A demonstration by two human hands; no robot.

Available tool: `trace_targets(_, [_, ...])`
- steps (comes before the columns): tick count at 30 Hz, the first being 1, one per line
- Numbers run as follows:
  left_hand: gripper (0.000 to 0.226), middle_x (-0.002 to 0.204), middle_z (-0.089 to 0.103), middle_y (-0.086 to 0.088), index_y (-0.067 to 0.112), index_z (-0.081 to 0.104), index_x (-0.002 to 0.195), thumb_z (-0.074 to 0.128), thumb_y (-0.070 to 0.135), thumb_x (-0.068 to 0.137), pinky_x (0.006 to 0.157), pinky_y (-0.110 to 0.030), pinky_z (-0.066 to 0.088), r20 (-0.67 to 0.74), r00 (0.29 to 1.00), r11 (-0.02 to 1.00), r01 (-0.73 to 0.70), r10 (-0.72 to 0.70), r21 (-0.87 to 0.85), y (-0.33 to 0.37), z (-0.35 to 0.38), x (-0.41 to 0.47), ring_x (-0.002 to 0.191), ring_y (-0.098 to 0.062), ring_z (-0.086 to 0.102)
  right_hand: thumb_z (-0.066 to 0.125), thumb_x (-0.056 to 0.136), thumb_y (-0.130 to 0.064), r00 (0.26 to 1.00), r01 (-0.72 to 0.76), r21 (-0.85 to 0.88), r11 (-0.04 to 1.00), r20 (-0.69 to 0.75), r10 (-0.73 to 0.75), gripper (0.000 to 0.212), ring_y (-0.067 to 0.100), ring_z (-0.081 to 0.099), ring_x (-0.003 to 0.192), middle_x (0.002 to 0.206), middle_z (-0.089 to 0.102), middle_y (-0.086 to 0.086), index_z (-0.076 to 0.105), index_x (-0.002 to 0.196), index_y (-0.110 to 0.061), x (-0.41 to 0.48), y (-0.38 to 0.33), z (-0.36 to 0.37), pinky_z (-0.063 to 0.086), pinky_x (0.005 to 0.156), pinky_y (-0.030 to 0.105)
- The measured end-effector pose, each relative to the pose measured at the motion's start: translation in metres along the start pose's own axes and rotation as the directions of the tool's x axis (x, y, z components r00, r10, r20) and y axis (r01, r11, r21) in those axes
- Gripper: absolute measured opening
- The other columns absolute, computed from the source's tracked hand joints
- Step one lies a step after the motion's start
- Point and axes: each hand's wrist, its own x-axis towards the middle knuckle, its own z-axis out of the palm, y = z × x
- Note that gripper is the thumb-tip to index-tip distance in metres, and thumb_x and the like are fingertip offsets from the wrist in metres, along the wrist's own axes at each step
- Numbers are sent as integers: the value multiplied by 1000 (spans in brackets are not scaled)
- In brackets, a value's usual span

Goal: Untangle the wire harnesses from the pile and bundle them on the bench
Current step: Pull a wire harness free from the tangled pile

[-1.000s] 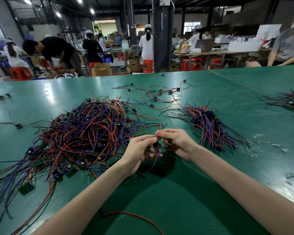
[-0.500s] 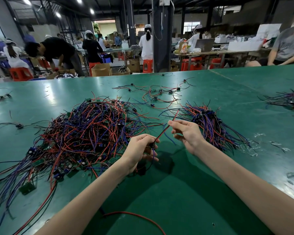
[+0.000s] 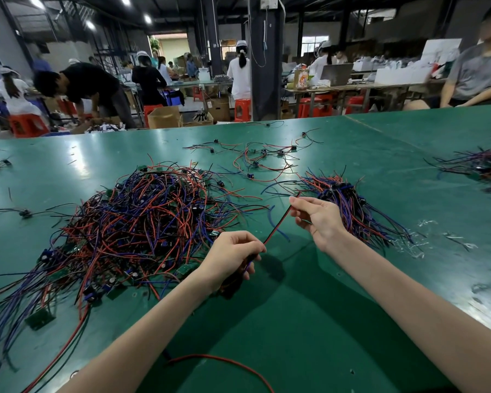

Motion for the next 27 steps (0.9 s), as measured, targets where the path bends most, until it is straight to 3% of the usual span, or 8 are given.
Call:
trace_targets(6, [14, 53, 56, -6, 1, 62, 69, 60, -1, 82, 30, -15, 27, 16, 1000, 1000, -2, 1, 25, 2, 1, -3, 34, -14, 42, 75, 76, -3, 999, 24, -3, 1000, -35, -24, 13, 8, 57, 45, 50, 61, -1, 63, 74, -6, 5, 3, -3, 47, 45, 17])
trace_targets(12, [17, 50, 54, -3, 3, 60, 65, 57, -2, 80, 30, -13, 22, -58, 998, 999, -34, 34, 7, 2, 1, -3, 31, -12, 38, 79, 76, -19, 925, 331, -442, 834, -20, -378, 15, 14, 59, 57, 63, 65, 2, 65, 69, -15, 10, 11, -6, 53, 60, 24])
trace_targets(14, [18, 50, 54, -3, 4, 60, 64, 56, -1, 80, 30, -13, 22, -77, 996, 999, -37, 36, -4, 2, 0, -3, 31, -11, 38, 78, 76, -22, 847, 450, -601, 660, 54, -529, 16, 16, 59, 62, 66, 65, 1, 66, 71, -15, 10, 13, -8, 51, 65, 24])
trace_targets(17, [20, 50, 54, -3, 6, 60, 61, 56, 0, 80, 31, -12, 22, -78, 997, 1000, -16, 15, -10, 1, -1, -3, 31, -11, 37, 76, 78, -16, 578, 673, -709, 208, 330, -747, 13, 19, 57, 65, 71, 65, 1, 66, 75, -8, 7, 17, -10, 48, 65, 27])
trace_targets(19, [22, 50, 54, -4, 7, 59, 59, 56, 0, 80, 31, -12, 21, -76, 997, 1000, -6, 4, -22, 0, -1, -2, 31, -11, 36, 74, 80, -10, 399, 728, -679, -94, 532, -747, 11, 23, 58, 65, 74, 64, 5, 65, 76, -5, 7, 18, -11, 48, 62, 30])
trace_targets(21, [25, 49, 53, -4, 8, 58, 57, 56, -1, 80, 31, -11, 21, -77, 997, 999, -2, -1, -41, 0, 0, -2, 31, -11, 35, 73, 80, -7, 289, 727, -629, -275, 644, -709, 9, 25, 59, 66, 73, 62, 6, 65, 77, -5, 9, 18, -12, 49, 61, 32])
trace_targets(23, [27, 48, 52, -3, 10, 57, 55, 56, -1, 80, 31, -11, 22, -82, 997, 999, -7, 4, -44, 0, 0, -2, 30, -10, 34, 74, 79, -6, 327, 729, -651, -212, 603, -728, 7, 25, 60, 67, 74, 64, 6, 67, 78, -5, 9, 18, -10, 50, 63, 32])
trace_targets(27, [26, 51, 53, -5, 9, 58, 56, 57, -1, 79, 31, -13, 23, -84, 996, 999, -23, 20, -33, 1, -2, -3, 31, -11, 35, 75, 78, -11, 647, 653, -678, 338, 267, -715, 8, 17, 60, 64, 72, 67, 2, 68, 78, -8, 6, 14, -6, 50, 67, 23])
